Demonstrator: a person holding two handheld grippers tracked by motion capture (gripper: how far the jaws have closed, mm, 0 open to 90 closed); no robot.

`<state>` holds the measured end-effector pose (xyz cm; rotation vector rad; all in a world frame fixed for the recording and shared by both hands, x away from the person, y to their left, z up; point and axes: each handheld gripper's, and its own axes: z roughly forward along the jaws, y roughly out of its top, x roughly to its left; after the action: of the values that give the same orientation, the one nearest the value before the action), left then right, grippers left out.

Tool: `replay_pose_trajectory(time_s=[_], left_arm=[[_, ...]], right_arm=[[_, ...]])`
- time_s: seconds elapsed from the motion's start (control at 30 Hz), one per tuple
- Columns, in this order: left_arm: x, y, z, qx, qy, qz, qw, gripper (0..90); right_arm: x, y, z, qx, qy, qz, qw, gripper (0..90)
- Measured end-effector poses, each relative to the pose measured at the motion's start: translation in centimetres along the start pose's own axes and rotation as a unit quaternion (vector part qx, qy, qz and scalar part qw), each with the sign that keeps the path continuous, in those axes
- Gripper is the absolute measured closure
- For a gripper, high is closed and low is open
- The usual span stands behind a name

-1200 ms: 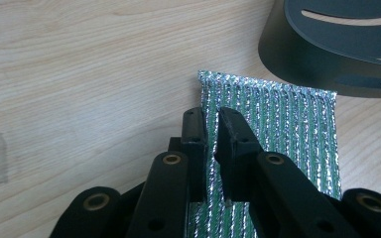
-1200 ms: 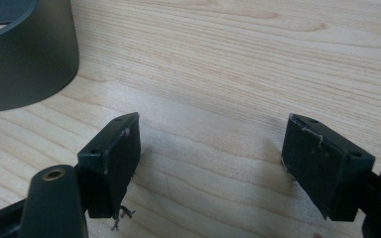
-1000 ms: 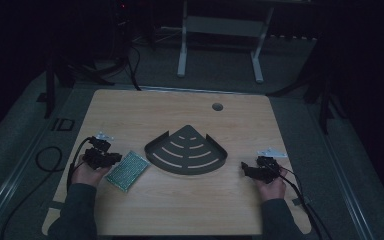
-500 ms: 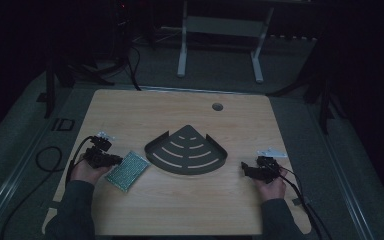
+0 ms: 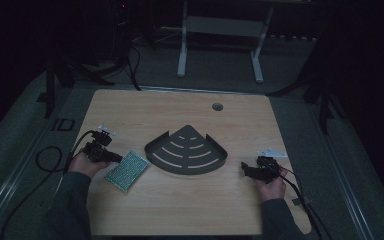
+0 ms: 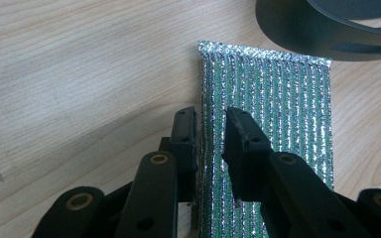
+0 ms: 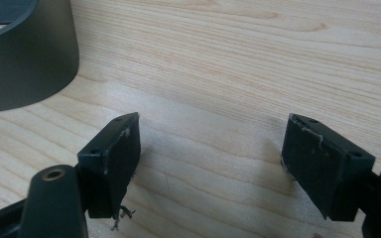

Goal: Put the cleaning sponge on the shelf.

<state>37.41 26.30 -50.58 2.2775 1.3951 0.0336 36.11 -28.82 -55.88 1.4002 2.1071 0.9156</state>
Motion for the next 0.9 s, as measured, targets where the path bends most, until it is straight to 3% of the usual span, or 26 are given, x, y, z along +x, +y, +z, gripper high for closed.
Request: replay_pose_trajectory(time_s=[0.23, 0.57, 0.9], left_arm=[[0.2, 0.9, 0.6, 0.036, -0.008, 0.014, 0.9992, 74.8], [0.8, 1.4, 1.3, 0.065, -0.033, -0.002, 0.9973, 73.0], [0.6, 2.0, 1.8, 0.097, -0.025, 0.01, 0.995, 73.9]], right_arm=[[0.0, 0.0, 0.0, 0.0, 0.0, 0.0, 1.0, 22.7], [0.0, 0.0, 0.0, 0.0, 0.0, 0.0, 1.0, 22.6], [0.0, 0.0, 0.0, 0.0, 0.0, 0.0, 1.0, 22.6]])
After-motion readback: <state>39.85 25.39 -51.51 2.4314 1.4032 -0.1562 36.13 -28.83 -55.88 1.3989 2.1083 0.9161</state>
